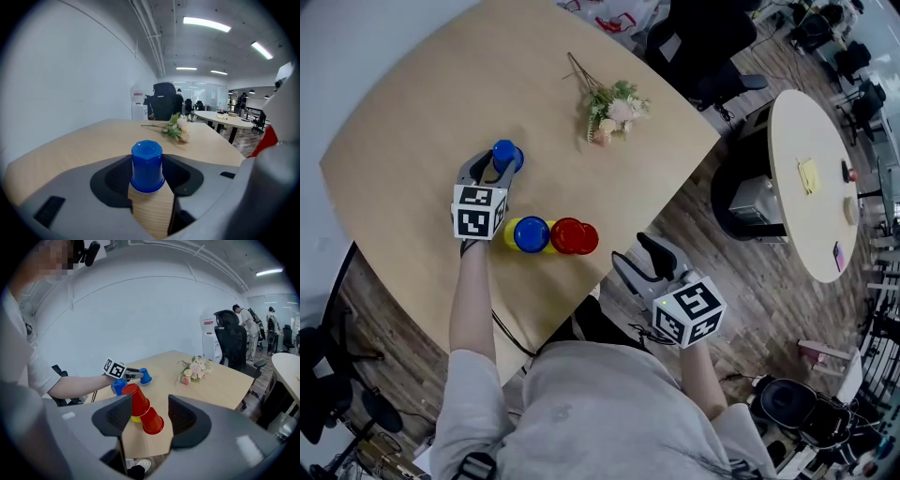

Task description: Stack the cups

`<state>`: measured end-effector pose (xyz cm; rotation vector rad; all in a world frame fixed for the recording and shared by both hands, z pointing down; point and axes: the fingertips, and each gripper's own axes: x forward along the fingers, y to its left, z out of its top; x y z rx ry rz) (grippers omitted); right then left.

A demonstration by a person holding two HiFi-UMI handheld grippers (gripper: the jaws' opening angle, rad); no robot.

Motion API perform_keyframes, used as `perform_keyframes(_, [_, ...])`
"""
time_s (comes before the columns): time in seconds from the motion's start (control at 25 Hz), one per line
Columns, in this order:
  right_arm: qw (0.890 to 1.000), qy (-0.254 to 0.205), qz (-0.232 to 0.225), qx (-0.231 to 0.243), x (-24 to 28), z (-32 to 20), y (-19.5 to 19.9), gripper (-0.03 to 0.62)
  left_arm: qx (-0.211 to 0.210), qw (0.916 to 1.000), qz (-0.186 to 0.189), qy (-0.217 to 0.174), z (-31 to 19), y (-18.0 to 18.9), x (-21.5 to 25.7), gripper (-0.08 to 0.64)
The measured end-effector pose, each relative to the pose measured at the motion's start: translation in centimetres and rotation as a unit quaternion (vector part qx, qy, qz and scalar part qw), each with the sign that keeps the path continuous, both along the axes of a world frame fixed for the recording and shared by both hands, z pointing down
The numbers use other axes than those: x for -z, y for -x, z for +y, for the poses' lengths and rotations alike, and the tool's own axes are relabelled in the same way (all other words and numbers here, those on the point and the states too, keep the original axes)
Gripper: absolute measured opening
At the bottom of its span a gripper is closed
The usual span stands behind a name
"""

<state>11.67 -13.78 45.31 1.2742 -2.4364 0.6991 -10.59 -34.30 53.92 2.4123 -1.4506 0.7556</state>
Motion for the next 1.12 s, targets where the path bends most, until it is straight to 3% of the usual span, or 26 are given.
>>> perform_keyframes(0.28, [0.999, -0.029, -0.016, 0.018, 0.8, -1.3, 2.1, 0.205, -0.017, 0.9979, 0.002, -0.062, 3.9, 0.9, 7.6, 0.202])
perform_keyframes(0.56, [0.997, -0.065, -0.028, 0.019, 2.4, -2.4, 3.0, 0.07, -0.045, 0.9945, 0.035, -0.088, 9.8, -0.2, 13.8, 0.201])
perform_keyframes(0.68, [0.997, -0.071, -0.033, 0.015, 2.7, -2.8, 2.8, 0.012, -0.064, 0.9928, 0.046, -0.09, 12.0, -1.5, 15.6, 0.201])
perform_keyframes(0.92, [0.997, -0.072, -0.031, 0.028, 2.8, -2.3, 2.7, 0.012, -0.104, 0.9893, 0.067, -0.077, 16.1, -4.5, 17.6, 0.2])
perform_keyframes(1.12, [0.996, -0.071, -0.038, 0.036, 2.7, -1.9, 2.6, 0.012, -0.119, 0.9905, 0.048, -0.048, 17.7, -6.3, 15.8, 0.201])
